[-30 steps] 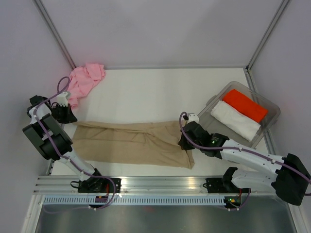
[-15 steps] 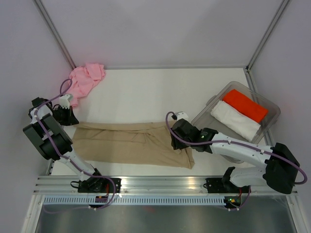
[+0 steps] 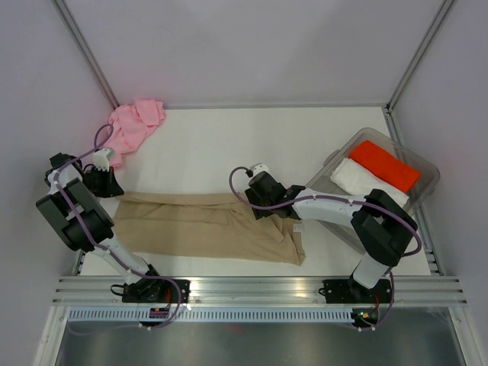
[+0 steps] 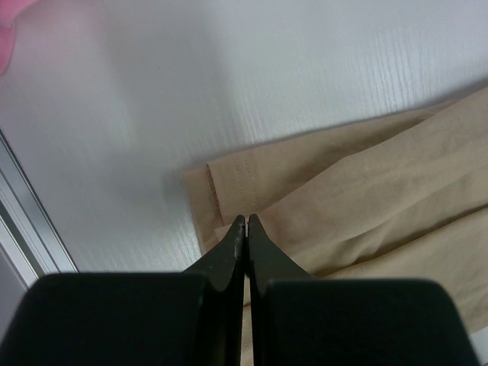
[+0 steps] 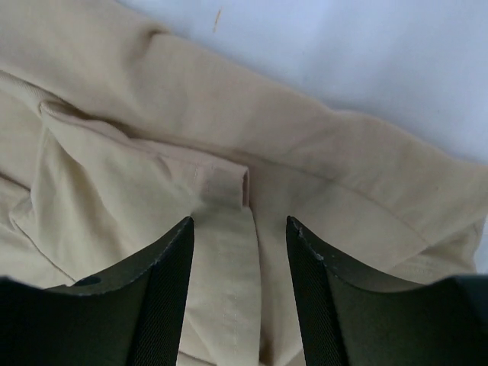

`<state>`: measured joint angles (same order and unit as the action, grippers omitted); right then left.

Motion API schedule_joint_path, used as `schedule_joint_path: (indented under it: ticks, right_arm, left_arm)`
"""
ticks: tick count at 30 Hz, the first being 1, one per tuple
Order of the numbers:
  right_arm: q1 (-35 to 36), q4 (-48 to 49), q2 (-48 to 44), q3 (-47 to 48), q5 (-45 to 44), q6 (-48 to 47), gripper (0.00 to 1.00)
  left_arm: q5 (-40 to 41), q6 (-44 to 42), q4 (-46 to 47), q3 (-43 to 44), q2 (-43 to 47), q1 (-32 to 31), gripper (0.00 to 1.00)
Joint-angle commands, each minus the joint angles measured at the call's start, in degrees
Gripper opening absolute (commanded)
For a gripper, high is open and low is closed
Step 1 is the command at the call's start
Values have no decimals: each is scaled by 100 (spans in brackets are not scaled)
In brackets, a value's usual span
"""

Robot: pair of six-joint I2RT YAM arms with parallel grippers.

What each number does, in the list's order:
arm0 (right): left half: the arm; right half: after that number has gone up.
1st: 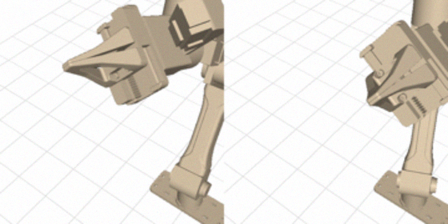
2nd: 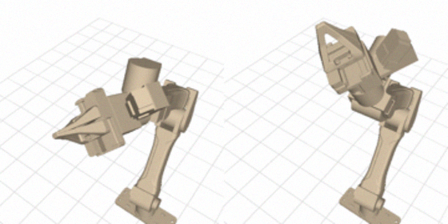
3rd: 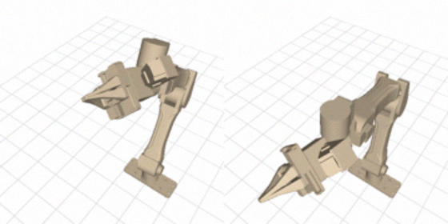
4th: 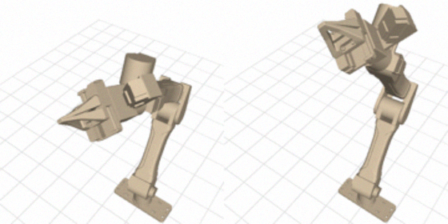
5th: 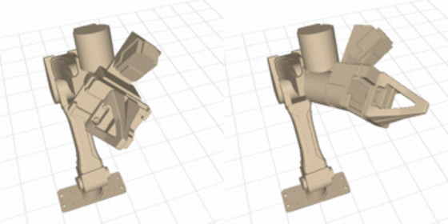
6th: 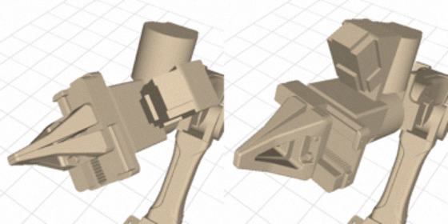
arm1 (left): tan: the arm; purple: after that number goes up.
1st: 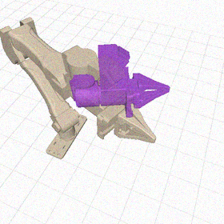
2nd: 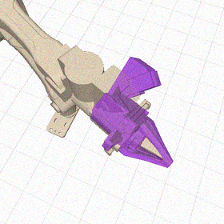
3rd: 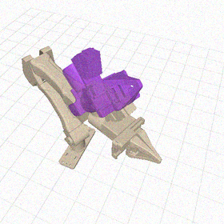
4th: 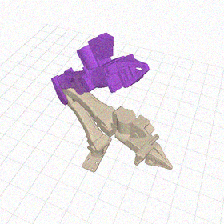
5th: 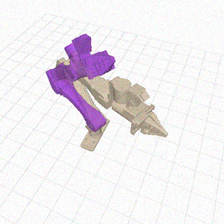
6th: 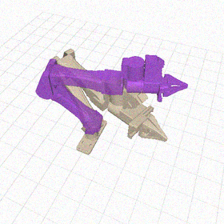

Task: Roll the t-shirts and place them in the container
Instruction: Fold the tshirt

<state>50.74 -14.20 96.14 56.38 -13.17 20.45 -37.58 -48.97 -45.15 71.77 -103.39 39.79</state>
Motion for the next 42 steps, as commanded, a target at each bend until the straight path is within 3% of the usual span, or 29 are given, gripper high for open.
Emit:
schedule_joint_path:
  ticks: [1,4,11,12,14,22,30,42]
  right_arm:
    - [-99,724,151,215,550,-383,57]
    - [-91,900,283,233,833,-428,51]
    - [-99,1173,291,110,1141,-436,15]
    - [-99,1165,265,119,1132,-428,6]
    - [-91,1077,169,128,1193,-428,0]
    - [568,796,-236,-21,1554,-586,0]
    - [1113,585,-956,-742,1501,-428,0]
    - [1245,690,-939,-1033,1501,-322,1]
  left_arm:
    - [-170,-218,-73,21,12,29,2]
    - [-170,-209,-82,22,21,29,2]
    - [-197,-192,-91,57,39,20,2]
    - [-197,-183,-91,74,30,20,2]
    - [-179,-165,-108,100,30,29,2]
    - [-302,-262,-380,276,83,29,2]
    - [-136,-455,-539,355,21,29,2]
    - [172,-412,-539,584,-225,29,2]
